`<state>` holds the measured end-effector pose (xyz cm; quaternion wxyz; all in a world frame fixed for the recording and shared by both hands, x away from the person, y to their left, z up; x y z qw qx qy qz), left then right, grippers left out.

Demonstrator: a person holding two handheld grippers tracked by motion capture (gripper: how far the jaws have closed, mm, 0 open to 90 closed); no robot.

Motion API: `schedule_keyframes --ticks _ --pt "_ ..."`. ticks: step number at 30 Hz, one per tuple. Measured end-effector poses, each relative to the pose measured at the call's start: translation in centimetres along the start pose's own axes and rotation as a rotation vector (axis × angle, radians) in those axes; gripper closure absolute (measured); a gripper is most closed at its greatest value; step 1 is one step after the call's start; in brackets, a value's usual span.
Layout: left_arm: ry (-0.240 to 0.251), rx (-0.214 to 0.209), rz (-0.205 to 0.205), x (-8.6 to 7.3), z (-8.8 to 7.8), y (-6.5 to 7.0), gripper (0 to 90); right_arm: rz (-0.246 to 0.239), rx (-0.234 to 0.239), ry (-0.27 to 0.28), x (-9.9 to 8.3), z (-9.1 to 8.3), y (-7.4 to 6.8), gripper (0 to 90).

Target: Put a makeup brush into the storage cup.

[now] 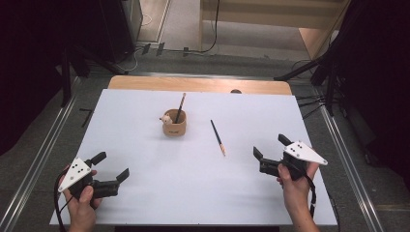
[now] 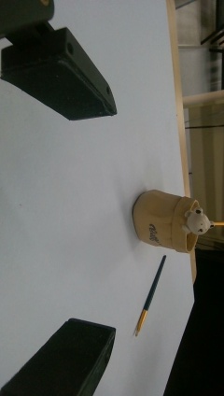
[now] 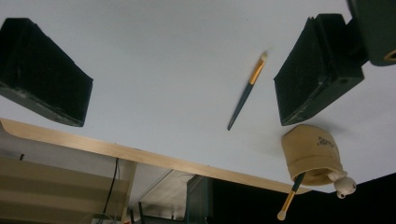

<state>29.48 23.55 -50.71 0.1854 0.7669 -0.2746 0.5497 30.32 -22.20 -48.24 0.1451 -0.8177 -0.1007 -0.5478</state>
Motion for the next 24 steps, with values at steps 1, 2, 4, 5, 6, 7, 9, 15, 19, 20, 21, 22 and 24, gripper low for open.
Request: schedule_keyframes --ticks 1,2,4,5,6,7,9,15,19,20,21,22,24 --pt "0.001 -0.002 -0.001 0.0 0.0 0.0 0.0 0.000 0.001 -0.003 0.1 0.2 -0.1 4.6" --pt "0.000 -0.001 -0.002 0.0 0.0 0.0 0.0 -0.004 0.009 -0.005 0.3 0.5 -0.3 4.6" --pt "0.001 -0.004 -0.001 0.0 0.0 0.0 0.0 -0.004 0.008 -0.017 0.5 1.0 -0.5 4.7" --pt "0.002 -0.006 0.002 0.0 0.0 0.0 0.0 -0.008 0.013 -0.023 0.6 1.3 -0.7 4.6" --pt "0.003 -0.005 0.006 0.1 0.0 0.1 0.0 -0.012 0.015 -0.026 0.7 1.5 -0.7 4.6" --pt "0.004 -0.005 0.005 0.1 0.0 0.1 0.0 -0.014 0.017 -0.031 0.8 1.8 -0.9 4.7" --pt "0.004 -0.006 0.006 0.1 0.0 0.1 0.0 -0.015 0.020 -0.037 0.9 2.2 -1.1 4.7" --pt "0.006 -0.011 0.001 0.1 0.1 0.1 0.0 -0.019 0.031 -0.057 1.4 3.5 -1.7 4.8" --pt "0.004 -0.014 0.003 0.1 0.1 0.2 0.0 -0.018 0.038 -0.063 1.8 4.3 -2.0 5.0" --pt "0.004 -0.013 0.003 0.0 0.1 0.1 0.0 -0.018 0.041 -0.066 1.8 4.4 -2.1 5.0" --pt "0.003 -0.013 0.004 0.0 0.1 0.1 0.0 -0.018 0.043 -0.070 1.9 4.6 -2.3 5.1" --pt "0.004 -0.012 0.001 0.0 0.1 0.1 0.0 -0.021 0.045 -0.073 1.9 4.8 -2.4 5.1" --pt "0.006 -0.011 -0.001 0.0 0.1 0.1 0.0 -0.023 0.048 -0.078 2.0 5.1 -2.5 5.1"
Point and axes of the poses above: each handheld gripper's, and its own axes: z roughly forward along the jaws, x roughly out of its top, y roughly to its right, the point moved 9 cm from there along z, roughly forward along the jaws, and after that the axes turned 6 degrees about z, right-handed, at the moved point
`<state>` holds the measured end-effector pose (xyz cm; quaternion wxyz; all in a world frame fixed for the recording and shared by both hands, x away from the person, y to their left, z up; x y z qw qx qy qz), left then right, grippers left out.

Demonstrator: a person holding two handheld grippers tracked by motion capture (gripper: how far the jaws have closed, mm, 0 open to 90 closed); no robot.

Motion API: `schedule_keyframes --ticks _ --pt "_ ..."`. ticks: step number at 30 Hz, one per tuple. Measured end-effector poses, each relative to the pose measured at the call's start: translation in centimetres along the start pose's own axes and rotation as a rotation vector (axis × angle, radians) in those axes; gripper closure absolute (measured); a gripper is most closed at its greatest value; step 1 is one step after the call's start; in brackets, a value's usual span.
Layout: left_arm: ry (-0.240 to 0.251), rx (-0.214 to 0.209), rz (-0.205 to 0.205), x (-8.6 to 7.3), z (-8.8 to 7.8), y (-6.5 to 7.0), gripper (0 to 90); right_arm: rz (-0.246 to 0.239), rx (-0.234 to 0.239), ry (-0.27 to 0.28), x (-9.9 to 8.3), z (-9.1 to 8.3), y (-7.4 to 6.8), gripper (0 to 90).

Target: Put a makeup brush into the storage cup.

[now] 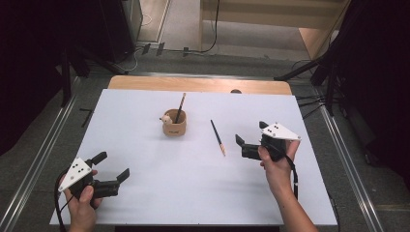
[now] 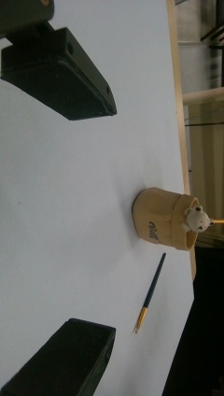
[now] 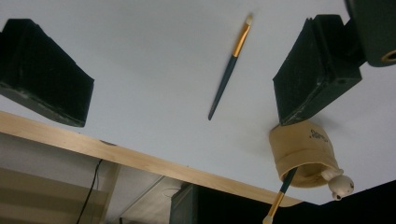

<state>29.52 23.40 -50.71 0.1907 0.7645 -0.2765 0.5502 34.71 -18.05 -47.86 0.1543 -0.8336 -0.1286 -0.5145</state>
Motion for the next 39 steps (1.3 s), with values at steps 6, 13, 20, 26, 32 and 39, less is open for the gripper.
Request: schedule_keyframes --ticks 6,13,20,26,32,39 --pt "0.001 -0.007 -0.006 0.0 0.0 0.0 0.0 0.002 0.002 -0.009 0.6 1.0 0.0 5.6" --pt "0.003 -0.009 -0.004 0.1 0.1 0.1 0.0 -0.005 -0.001 -0.037 1.0 2.3 0.0 6.2" --pt "0.002 -0.014 -0.003 0.1 0.1 0.2 0.0 -0.007 -0.006 -0.077 1.4 3.7 0.1 6.5" --pt "0.003 -0.014 -0.003 0.1 0.1 0.2 0.0 0.005 -0.007 -0.103 1.5 4.6 0.1 6.5" --pt "0.008 -0.017 -0.006 0.2 0.1 0.2 0.0 0.009 -0.019 -0.152 1.0 5.4 0.5 5.1" --pt "0.006 -0.020 0.001 0.2 0.1 0.3 0.0 0.017 -0.023 -0.226 0.8 6.0 0.5 3.1"
Point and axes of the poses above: each handheld gripper's, and its own axes: z roughly forward along the jaws, x roughly out of its top, y roughly to its right, the point moved 9 cm from there along z, roughly forward along the jaws, and after that the axes turned 6 degrees about z, right-handed, at the moved point
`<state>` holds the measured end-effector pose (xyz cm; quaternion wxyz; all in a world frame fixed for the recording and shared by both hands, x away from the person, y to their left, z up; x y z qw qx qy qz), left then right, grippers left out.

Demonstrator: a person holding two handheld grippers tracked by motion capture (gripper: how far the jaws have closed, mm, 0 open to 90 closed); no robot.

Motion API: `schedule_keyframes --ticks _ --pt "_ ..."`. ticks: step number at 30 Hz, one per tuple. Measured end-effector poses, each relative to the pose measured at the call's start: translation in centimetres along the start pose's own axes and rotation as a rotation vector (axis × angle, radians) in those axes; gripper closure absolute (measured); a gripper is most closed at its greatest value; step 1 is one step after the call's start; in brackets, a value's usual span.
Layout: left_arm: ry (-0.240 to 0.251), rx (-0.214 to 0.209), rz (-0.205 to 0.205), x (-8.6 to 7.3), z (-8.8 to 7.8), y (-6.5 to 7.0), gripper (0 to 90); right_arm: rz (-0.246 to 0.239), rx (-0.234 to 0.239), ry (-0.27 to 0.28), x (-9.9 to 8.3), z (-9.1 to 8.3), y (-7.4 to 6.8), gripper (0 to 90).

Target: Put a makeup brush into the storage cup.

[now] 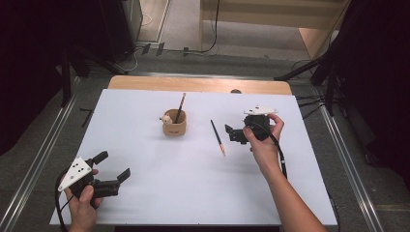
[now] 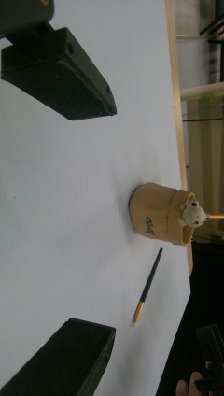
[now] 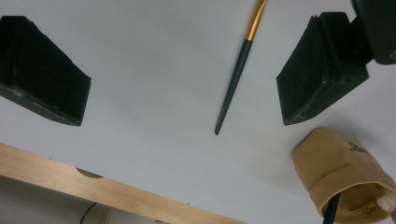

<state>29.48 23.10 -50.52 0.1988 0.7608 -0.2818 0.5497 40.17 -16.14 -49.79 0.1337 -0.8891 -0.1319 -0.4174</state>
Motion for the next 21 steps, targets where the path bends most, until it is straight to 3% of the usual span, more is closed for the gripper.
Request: schedule_keyframes --ticks 14,21 --pt "0.001 -0.001 0.002 0.0 0.1 0.1 0.0 0.032 0.040 -0.121 0.2 1.5 0.1 3.4" --pt "0.002 0.001 0.003 0.0 0.1 0.1 0.0 0.003 0.063 -0.202 0.1 2.3 -0.6 5.9"
Point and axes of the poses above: each handheld gripper's, and its own axes: z roughly forward along the jaws, x roughly out of its top, y roughly to its right, the point moved 9 cm from there along z, roughly forward along the jaws, and after that the axes turned 6 degrees about z, right-handed, at the moved point
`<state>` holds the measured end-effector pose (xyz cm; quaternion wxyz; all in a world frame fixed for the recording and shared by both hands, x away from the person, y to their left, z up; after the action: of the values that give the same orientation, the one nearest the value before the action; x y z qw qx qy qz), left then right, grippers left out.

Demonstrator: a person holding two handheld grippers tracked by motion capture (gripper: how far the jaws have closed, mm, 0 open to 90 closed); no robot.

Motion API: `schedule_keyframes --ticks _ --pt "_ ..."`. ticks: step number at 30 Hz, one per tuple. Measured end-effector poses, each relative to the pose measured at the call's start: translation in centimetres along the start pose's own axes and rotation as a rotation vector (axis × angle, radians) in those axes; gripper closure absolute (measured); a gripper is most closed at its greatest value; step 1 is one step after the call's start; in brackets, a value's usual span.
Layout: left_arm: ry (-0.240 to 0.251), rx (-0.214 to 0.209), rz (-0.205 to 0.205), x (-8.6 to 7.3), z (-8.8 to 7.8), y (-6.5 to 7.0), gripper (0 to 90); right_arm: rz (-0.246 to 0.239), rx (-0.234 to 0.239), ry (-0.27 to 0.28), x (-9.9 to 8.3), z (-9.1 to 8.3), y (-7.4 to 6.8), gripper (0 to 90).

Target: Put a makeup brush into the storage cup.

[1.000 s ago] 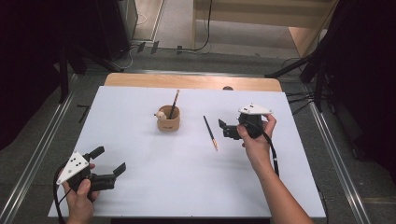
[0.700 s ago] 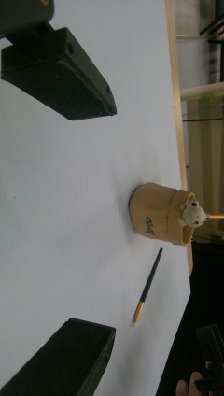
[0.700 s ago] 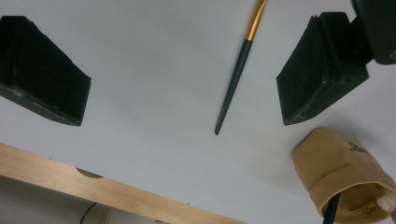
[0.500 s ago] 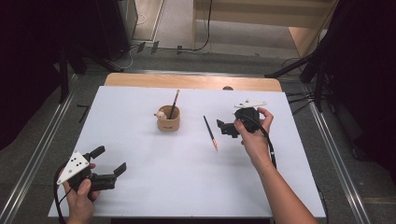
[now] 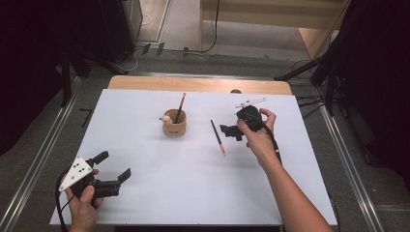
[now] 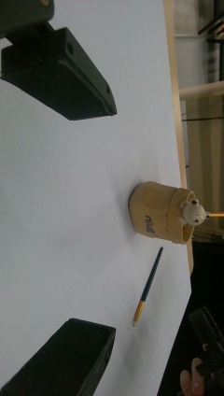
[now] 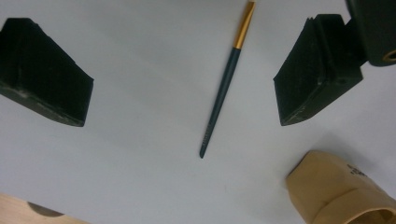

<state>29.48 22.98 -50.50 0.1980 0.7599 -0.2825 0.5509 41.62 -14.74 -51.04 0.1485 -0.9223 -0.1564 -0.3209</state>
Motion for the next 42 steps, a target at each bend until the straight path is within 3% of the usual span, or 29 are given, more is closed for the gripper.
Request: schedule_keyframes --ticks 3,8,11,15,17,19,25,28,31,34,42 --pt "0.001 -0.002 -0.002 0.0 0.0 0.0 0.0 -0.004 0.020 -0.037 -0.2 0.5 -0.4 8.6" --pt "0.006 -0.006 -0.002 0.2 0.0 0.2 0.0 0.006 0.051 -0.099 -0.5 1.2 -0.8 22.6" --pt "0.006 -0.006 0.003 0.2 0.0 0.3 0.0 0.009 0.044 -0.119 -0.4 1.5 -0.9 28.2" --pt "0.008 -0.003 0.004 0.3 -0.1 0.3 0.0 0.039 0.056 -0.149 -0.6 1.9 -1.1 31.8" --pt "0.008 -0.003 0.004 0.3 -0.1 0.3 0.0 0.060 0.087 -0.171 -0.7 2.1 -1.5 32.9" --pt "0.006 -0.004 0.007 0.2 0.0 0.3 0.0 0.062 0.098 -0.175 -0.7 2.4 -1.8 40.2" --pt "0.003 -0.006 0.008 0.2 0.0 0.4 0.0 -0.015 0.011 -0.247 -1.5 3.3 -2.1 54.7" --pt "0.003 -0.005 0.010 0.2 0.0 0.4 0.0 -0.018 0.002 -0.280 -1.9 3.6 -2.2 61.4" --pt "0.003 -0.005 0.009 0.2 0.0 0.4 0.0 0.022 0.019 -0.309 -2.1 3.7 -2.6 65.6" --pt "0.004 -0.008 0.008 0.2 0.1 0.4 0.0 0.001 -0.019 -0.322 -2.2 3.8 -2.4 68.0" --pt "0.001 -0.014 0.013 0.2 0.2 0.6 0.0 0.027 0.001 -0.383 -2.7 4.1 -2.9 75.6"
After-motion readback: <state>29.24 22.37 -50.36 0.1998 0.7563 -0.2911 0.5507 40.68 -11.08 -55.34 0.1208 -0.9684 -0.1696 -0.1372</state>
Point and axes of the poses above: each handheld gripper's, and its own axes: z roughly forward along the jaws, x roughly out of its top, y roughly to its right, the point moved 9 cm from there along z, roughly forward along the jaws, and after that the axes turned 6 degrees about z, right-handed, at the moved point
